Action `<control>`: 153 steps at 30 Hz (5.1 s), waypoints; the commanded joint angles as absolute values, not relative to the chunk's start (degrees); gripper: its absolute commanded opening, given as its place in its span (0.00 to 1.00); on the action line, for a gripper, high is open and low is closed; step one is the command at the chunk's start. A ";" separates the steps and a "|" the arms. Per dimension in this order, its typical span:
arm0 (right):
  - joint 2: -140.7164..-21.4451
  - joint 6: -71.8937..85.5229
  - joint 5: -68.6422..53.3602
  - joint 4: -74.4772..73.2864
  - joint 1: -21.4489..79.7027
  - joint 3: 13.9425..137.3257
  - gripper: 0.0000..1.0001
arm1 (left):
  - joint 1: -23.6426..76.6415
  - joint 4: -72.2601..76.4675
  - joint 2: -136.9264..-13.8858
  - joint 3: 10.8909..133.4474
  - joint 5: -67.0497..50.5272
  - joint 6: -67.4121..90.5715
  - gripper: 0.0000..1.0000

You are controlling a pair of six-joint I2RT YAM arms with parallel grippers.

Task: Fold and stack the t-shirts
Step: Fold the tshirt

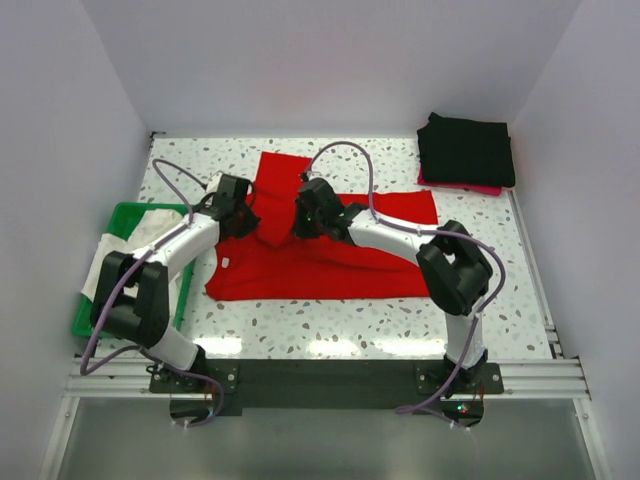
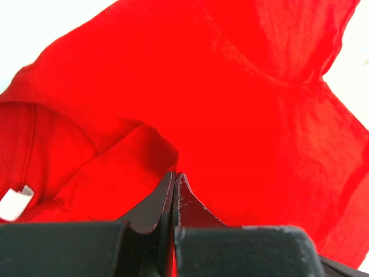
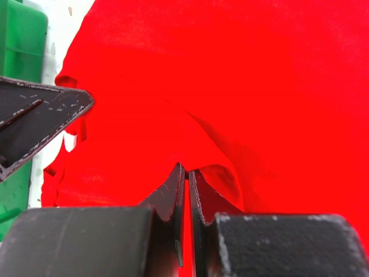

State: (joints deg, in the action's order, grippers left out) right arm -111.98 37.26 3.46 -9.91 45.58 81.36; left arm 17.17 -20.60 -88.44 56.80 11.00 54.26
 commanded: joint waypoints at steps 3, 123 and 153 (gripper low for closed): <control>-114.17 35.33 2.02 -11.25 44.47 86.04 0.00 | 16.09 -18.19 -91.31 61.08 10.37 52.91 0.00; -93.79 29.09 6.33 -18.20 29.35 63.37 0.39 | 20.83 -12.04 -86.21 49.21 2.19 45.88 0.20; -80.68 26.81 8.43 -21.97 29.44 58.53 0.40 | 18.72 -7.91 -110.74 77.60 -1.39 43.69 0.24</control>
State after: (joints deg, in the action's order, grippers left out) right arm -82.35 27.97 6.61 -21.63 29.58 58.02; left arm 20.36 -10.90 -111.13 73.73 0.34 45.43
